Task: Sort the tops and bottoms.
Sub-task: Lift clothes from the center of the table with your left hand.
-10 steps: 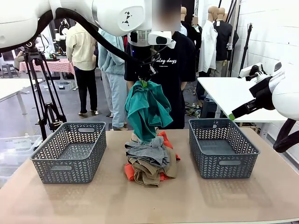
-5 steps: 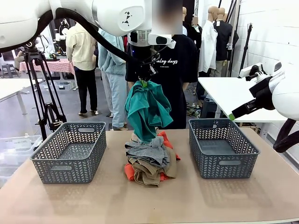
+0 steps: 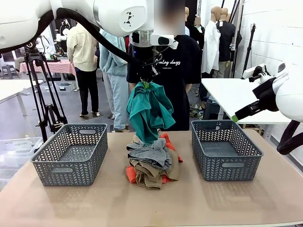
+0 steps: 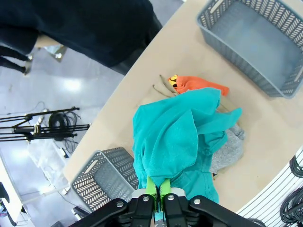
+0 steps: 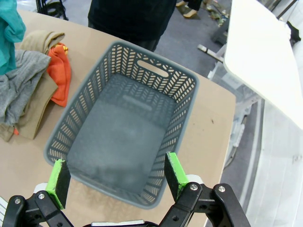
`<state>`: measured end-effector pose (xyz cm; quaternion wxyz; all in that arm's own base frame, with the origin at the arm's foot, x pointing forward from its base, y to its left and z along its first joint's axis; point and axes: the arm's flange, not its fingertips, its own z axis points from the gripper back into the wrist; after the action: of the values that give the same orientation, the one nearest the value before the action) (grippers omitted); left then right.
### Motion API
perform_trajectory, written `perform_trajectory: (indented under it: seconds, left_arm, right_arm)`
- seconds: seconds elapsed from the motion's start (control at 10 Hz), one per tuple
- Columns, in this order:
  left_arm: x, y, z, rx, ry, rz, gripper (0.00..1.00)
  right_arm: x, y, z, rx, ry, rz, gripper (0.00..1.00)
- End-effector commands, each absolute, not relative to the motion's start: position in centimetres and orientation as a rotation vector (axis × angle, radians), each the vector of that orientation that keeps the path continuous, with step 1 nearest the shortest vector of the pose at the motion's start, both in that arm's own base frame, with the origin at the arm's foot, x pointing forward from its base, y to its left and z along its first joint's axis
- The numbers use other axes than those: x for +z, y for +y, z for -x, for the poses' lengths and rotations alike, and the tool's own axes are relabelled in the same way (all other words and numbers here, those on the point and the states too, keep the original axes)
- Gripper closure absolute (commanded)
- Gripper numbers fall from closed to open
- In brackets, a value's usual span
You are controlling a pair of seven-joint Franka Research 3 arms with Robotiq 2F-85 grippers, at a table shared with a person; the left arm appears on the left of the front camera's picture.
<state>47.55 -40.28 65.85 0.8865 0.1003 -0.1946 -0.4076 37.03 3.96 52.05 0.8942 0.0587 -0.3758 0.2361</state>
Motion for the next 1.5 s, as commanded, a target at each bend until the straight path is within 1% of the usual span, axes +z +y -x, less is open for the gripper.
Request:
perform_trajectory:
  seconds: [0.0,1.4]
  left_arm:
    - [66.16,-40.10,-47.44,-0.844,-0.402,-0.209,1.00]
    - [66.16,-40.10,-47.44,-0.844,-0.402,-0.209,1.00]
  right_arm:
    - [51.90,3.76,-37.23,0.495,-0.786,-0.131,0.00]
    - [51.90,3.76,-37.23,0.495,-0.786,-0.131,0.00]
